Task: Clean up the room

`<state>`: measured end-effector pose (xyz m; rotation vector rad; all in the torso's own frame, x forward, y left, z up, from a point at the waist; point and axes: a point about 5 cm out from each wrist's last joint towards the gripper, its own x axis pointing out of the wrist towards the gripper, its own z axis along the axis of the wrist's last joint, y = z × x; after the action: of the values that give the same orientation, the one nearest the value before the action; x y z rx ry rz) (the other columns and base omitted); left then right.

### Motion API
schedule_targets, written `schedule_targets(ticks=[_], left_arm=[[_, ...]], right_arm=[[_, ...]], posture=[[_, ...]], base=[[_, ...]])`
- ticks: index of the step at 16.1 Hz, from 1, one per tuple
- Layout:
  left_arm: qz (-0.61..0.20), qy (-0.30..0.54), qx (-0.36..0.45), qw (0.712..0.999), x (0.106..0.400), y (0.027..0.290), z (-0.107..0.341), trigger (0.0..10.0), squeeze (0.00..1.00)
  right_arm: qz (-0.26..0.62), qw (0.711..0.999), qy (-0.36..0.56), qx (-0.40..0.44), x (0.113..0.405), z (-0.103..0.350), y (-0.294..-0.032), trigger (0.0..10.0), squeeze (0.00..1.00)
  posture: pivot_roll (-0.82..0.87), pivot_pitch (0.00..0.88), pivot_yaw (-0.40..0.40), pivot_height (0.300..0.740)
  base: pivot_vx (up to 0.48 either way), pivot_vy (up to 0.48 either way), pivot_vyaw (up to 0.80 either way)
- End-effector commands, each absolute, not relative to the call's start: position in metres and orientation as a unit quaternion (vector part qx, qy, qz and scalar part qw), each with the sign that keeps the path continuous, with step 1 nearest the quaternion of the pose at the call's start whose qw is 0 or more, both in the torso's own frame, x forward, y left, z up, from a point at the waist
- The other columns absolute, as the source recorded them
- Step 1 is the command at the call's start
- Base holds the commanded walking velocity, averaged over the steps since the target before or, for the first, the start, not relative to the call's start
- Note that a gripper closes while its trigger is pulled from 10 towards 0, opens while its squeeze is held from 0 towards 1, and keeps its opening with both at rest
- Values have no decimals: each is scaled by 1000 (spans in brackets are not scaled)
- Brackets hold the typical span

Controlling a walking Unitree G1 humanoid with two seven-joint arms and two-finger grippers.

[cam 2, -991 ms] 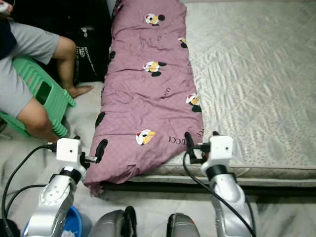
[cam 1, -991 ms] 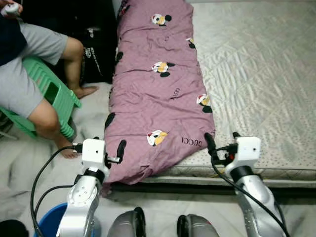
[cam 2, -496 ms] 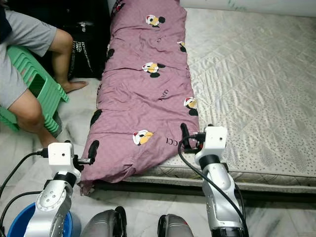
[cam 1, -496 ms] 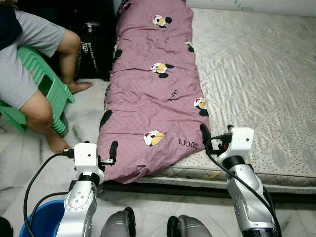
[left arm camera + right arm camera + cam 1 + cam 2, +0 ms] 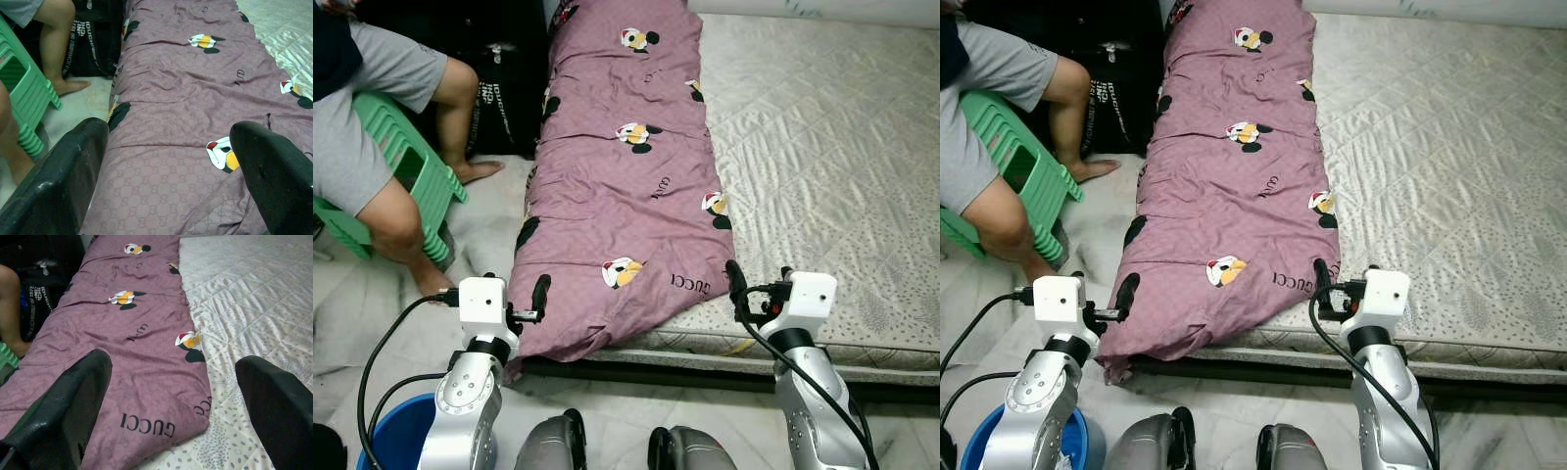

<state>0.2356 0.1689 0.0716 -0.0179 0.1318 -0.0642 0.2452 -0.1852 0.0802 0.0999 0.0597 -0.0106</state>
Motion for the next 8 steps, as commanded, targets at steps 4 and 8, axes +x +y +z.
schedule_targets(ticks=[4, 8], left_arm=[[-42, 78, -3, 996, 241, 166, 61, 10000, 0], [-52, 69, 5, 996, 268, 160, 56, 10000, 0]], right_arm=[[-9, 997, 40, 58, 248, 69, -184, 10000, 0], [-13, 998, 28, 60, 274, 67, -179, 10000, 0]], posture=[[-32, 99, 19, 732], [-50, 0, 51, 732]], base=[[0, 0, 0], [0, 0, 0]])
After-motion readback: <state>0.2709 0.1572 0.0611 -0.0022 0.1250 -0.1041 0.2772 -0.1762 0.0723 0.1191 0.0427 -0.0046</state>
